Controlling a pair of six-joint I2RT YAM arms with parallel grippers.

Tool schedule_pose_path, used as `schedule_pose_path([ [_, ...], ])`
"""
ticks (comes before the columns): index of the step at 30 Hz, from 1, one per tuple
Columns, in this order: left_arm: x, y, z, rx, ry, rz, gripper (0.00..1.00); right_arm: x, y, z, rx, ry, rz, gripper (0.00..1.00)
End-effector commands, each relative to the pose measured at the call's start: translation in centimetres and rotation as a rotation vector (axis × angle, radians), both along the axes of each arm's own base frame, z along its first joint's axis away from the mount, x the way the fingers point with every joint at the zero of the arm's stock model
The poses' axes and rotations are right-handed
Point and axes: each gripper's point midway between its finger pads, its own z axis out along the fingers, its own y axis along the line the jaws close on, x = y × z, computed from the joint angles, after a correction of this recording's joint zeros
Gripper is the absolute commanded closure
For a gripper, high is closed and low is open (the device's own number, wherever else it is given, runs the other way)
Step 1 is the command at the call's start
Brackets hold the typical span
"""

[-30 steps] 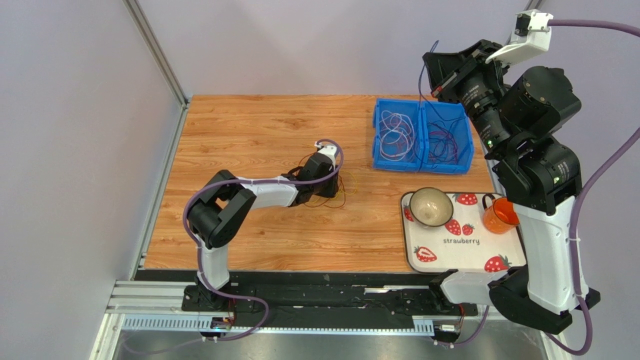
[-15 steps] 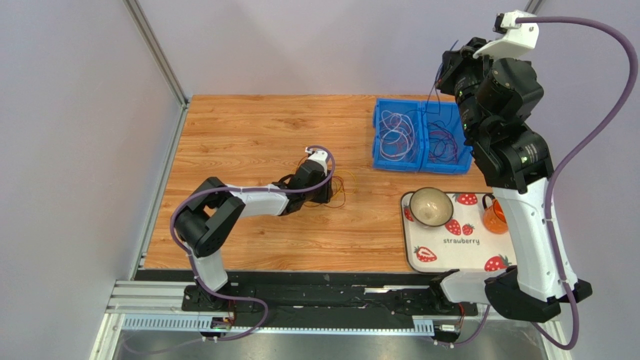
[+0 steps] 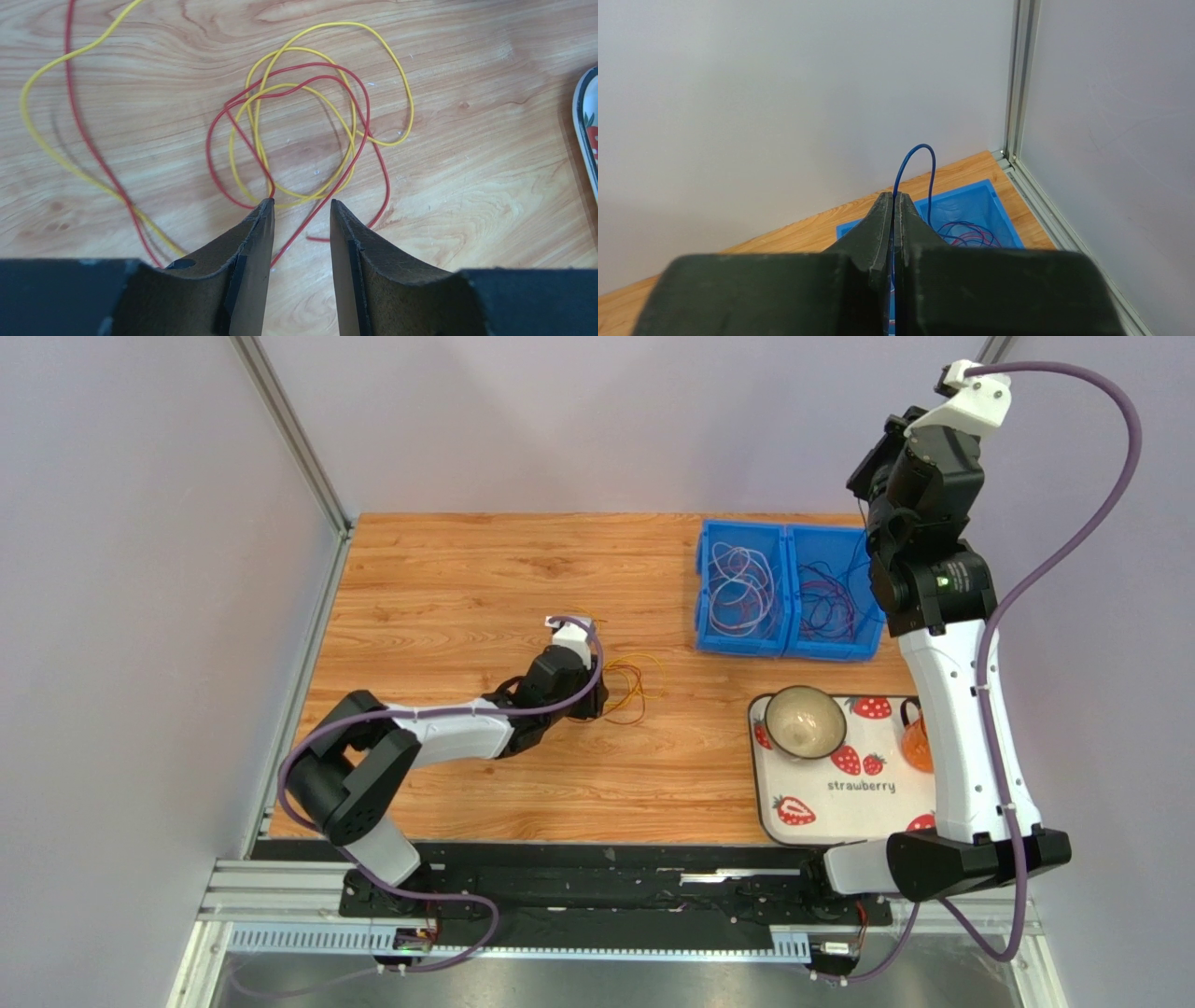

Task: Untangle the cables

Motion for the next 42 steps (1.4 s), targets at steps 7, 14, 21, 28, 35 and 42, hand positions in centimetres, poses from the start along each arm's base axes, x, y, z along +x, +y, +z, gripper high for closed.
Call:
schedule_pose_path([
  [7, 1.0, 0.5, 4.5, -0.079, -0.14, 0.051, 0.56, 3.2, -1.7, -1.2, 0.014, -0.049, -0.05, 1.0],
  [14, 1.1, 0.5, 4.5, -0.075, -0.142, 0.052, 0.56, 5.6, -2.8, -3.0, -0.007, -0.023, -0.103, 1.0],
  [21, 1.2, 0.7, 4.5, -0.07, -0.146, 0.057, 0.57, 7.5, -3.9, -5.4, -0.005, 0.015, -0.138, 1.0],
  [28, 1.1, 0.9, 4.6, -0.073, -0.152, 0.065, 0.57, 10.3, -5.4, -10.7, 0.051, 0.105, -0.155, 1.0],
  [35, 1.2, 0.8, 4.7, -0.068, -0.153, 0.063, 0.57, 12.5, -4.9, -13.7, 0.125, 0.165, -0.101, 1.0],
  [42, 1.3, 0.8, 4.7, -0.065, -0.154, 0.065, 0.57, 12.6, -5.5, -15.0, 0.181, 0.272, -0.082, 0.5],
])
